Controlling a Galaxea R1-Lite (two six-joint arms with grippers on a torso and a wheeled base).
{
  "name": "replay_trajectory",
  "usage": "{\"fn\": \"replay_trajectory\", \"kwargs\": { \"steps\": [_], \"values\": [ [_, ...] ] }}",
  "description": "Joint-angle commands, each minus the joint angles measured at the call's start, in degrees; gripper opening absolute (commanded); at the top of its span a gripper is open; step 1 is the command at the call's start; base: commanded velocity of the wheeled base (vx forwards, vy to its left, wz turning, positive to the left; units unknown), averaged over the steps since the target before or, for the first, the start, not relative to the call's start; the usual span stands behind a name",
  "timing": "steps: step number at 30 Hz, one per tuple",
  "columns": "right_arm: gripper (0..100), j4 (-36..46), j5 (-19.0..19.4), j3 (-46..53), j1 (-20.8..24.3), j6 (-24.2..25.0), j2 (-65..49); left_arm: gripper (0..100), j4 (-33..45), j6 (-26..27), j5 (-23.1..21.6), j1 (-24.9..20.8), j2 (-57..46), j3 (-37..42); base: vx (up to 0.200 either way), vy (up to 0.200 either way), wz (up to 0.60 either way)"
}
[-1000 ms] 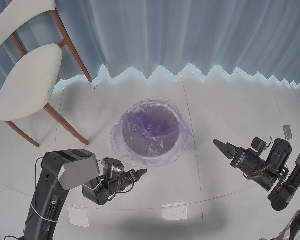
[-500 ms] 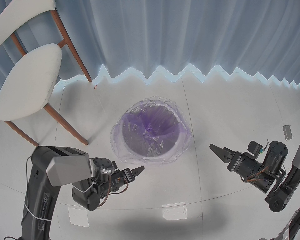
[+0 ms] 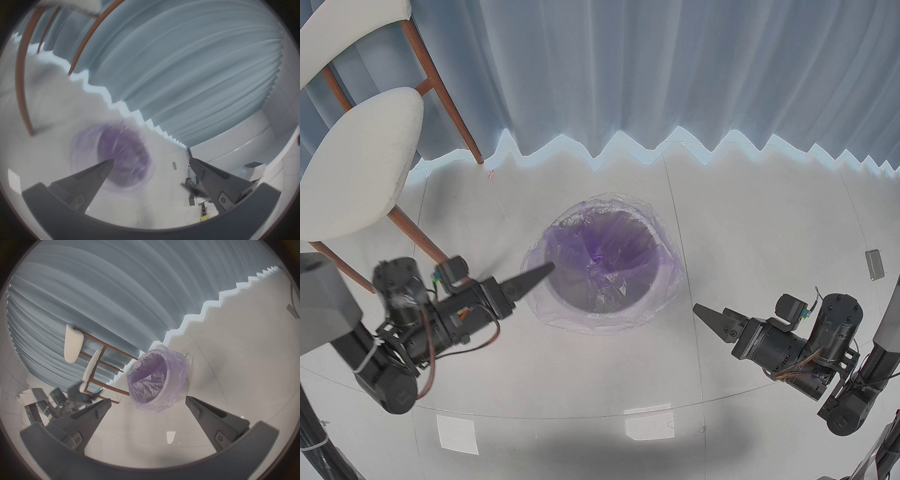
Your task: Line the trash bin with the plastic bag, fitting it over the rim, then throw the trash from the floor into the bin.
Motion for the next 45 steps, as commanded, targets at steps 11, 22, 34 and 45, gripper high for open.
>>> {"fn": "replay_trajectory", "kwargs": {
  "steps": [11,22,34,45],
  "values": [
    [100,16.05,-1.26,-21.4,5.87,3.35,8.46,100,24.34,7.66,-13.39,10.96,-45.11,-2.84,0.182,0.0,0.0],
    [0,25.63,-1.43,-33.7,8.5,3.26,11.63,100,24.95,7.75,-13.13,9.02,-46.34,-5.3,0.036,0.0,0.0],
    [0,22.56,-1.78,-38.62,10.88,3.08,22.7,100,25.04,7.83,-13.66,8.93,-46.87,-4.68,0.0,0.0,0.0],
    [0,16.85,-5.47,-38.98,17.21,2.56,30.08,100,25.04,7.92,-13.66,7.53,-46.96,-3.98,0.0,0.0,0.0]
  ]
}}
